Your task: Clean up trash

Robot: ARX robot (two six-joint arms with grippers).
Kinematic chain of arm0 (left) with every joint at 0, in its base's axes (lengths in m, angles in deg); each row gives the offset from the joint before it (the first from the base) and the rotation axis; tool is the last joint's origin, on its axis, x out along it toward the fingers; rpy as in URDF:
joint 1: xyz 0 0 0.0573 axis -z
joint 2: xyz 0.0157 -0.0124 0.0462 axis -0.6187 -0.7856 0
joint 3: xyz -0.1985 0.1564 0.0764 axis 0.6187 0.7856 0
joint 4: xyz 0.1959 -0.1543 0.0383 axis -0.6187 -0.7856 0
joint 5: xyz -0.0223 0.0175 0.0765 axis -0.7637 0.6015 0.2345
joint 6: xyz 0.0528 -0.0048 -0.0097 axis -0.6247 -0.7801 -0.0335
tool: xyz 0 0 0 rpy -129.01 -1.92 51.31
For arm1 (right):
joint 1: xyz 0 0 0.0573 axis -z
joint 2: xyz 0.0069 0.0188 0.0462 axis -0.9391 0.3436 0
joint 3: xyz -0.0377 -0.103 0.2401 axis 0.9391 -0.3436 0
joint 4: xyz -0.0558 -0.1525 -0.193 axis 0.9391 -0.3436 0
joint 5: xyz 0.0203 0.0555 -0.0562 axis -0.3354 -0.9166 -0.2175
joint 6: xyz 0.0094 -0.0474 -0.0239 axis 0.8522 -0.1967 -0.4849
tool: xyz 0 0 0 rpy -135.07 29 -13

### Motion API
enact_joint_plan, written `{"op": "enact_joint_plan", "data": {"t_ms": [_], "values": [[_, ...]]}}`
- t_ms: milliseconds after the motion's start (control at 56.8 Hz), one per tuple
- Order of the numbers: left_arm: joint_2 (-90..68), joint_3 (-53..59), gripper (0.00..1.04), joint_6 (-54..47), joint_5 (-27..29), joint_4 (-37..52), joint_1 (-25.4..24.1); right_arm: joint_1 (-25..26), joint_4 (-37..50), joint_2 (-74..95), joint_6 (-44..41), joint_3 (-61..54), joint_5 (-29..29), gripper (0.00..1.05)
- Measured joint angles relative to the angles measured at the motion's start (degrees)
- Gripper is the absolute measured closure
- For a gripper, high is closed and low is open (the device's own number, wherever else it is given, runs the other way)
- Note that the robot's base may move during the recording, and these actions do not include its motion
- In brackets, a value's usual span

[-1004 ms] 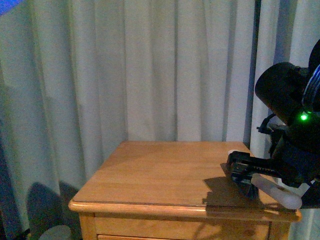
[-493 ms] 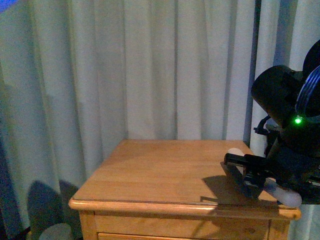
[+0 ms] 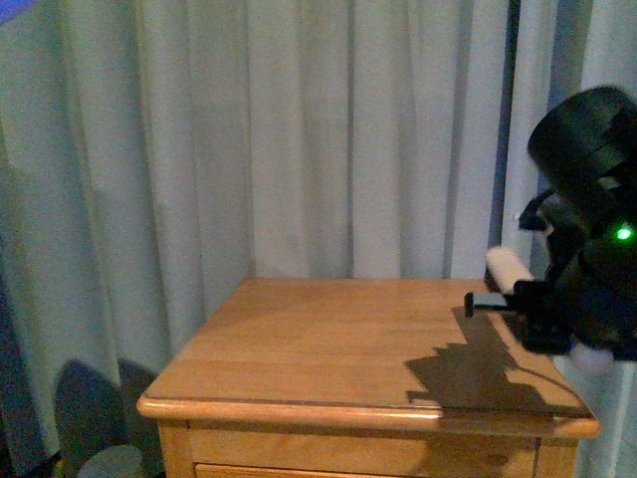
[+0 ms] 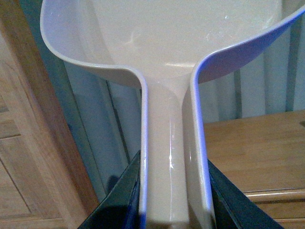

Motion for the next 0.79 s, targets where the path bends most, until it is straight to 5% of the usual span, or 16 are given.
{"op": "enact_joint_plan", "data": {"t_ms": [335,792], "values": [[0.00,0.00,0.77,0.00,-0.02,0.00,0.00,-1.40,21.46,-28.24,-14.67,-23.32,6.10,0.85],[0.00,0.00,0.77,0.00,-0.02,0.00,0.00,-8.61,19.43,-58.93,-17.64,-37.48,16.41,0.85]]}}
